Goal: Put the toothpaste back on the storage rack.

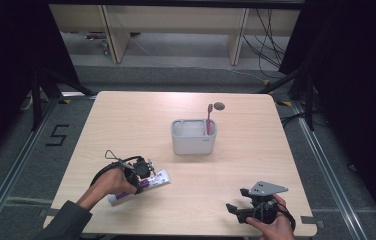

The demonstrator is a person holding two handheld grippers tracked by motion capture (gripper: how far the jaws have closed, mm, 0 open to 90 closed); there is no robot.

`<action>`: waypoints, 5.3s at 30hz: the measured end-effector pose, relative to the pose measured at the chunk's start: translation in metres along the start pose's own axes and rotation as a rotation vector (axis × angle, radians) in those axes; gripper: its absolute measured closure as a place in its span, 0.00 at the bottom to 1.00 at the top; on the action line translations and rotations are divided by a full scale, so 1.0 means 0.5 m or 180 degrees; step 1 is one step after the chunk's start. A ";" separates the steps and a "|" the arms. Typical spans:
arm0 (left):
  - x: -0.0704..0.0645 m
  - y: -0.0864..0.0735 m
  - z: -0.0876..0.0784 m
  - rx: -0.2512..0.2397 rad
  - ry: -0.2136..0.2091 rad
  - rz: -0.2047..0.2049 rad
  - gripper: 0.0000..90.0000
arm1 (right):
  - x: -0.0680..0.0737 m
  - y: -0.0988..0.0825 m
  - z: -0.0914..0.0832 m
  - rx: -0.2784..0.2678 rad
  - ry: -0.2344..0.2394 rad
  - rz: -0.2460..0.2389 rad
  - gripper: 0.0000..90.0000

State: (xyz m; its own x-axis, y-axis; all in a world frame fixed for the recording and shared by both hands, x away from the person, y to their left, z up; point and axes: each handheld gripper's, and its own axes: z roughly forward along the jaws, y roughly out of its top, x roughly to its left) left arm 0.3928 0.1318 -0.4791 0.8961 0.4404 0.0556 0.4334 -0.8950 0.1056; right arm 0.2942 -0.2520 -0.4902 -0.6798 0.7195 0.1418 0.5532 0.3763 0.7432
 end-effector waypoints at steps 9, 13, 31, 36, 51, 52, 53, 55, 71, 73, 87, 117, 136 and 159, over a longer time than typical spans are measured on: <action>-0.004 0.006 0.000 0.0075 0.0041 0.0056 0.81 | 0.000 -0.001 0.001 0.0006 0.0014 0.0002 0.26; -0.006 0.005 -0.002 0.0067 0.0065 0.0081 0.81 | -0.002 0.000 0.001 -0.0007 -0.0006 -0.0038 0.26; 0.010 -0.010 -0.095 -0.1058 0.0116 -0.0073 0.82 | -0.001 -0.003 0.002 0.0031 0.0013 0.0100 0.27; 0.006 -0.013 -0.110 -0.1340 0.0155 -0.0095 0.82 | -0.006 -0.002 0.001 0.0010 -0.0007 0.0030 0.27; 0.017 -0.008 -0.157 -0.2148 0.0283 -0.0449 0.82 | -0.005 -0.002 0.000 0.0013 0.0009 0.0072 0.27; 0.018 -0.006 -0.158 -0.2174 0.0289 -0.0461 0.82 | -0.005 -0.002 0.000 0.0015 -0.0002 0.0072 0.27; 0.019 -0.005 -0.159 -0.2202 0.0281 -0.0459 0.82 | -0.005 -0.002 -0.001 0.0012 0.0002 0.0075 0.27; 0.021 -0.001 -0.160 -0.2296 0.0285 -0.0500 0.82 | -0.005 -0.002 0.000 0.0014 0.0008 0.0075 0.27; 0.028 0.047 -0.166 -0.2924 0.0378 -0.0799 0.82 | -0.005 -0.002 -0.001 0.0006 0.0022 0.0121 0.27; 0.030 0.056 -0.165 -0.3185 0.0391 -0.0927 0.82 | -0.006 -0.003 -0.001 -0.0008 -0.0009 0.0100 0.27; 0.051 0.089 -0.177 -0.3669 0.0421 -0.1169 0.82 | -0.012 -0.002 -0.002 -0.0021 -0.0014 0.0046 0.27; 0.061 0.184 -0.197 -0.3730 0.0430 -0.1246 0.82 | -0.016 -0.003 -0.003 -0.0039 -0.0039 0.0018 0.27; 0.077 0.250 -0.200 -0.3749 0.0483 -0.1272 0.82 | -0.014 -0.002 -0.003 -0.0026 -0.0020 0.0040 0.27; 0.098 0.295 -0.145 -0.3700 0.0499 -0.1376 0.82 | -0.013 -0.003 -0.003 -0.0042 0.0009 0.0059 0.27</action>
State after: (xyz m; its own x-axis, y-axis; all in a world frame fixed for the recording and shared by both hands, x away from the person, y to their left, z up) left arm 0.4937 0.0267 -0.3890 0.6458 0.7578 -0.0930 0.2761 -0.1182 0.9538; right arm 0.2971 -0.2582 -0.4909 -0.6709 0.7246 0.1576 0.5595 0.3551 0.7489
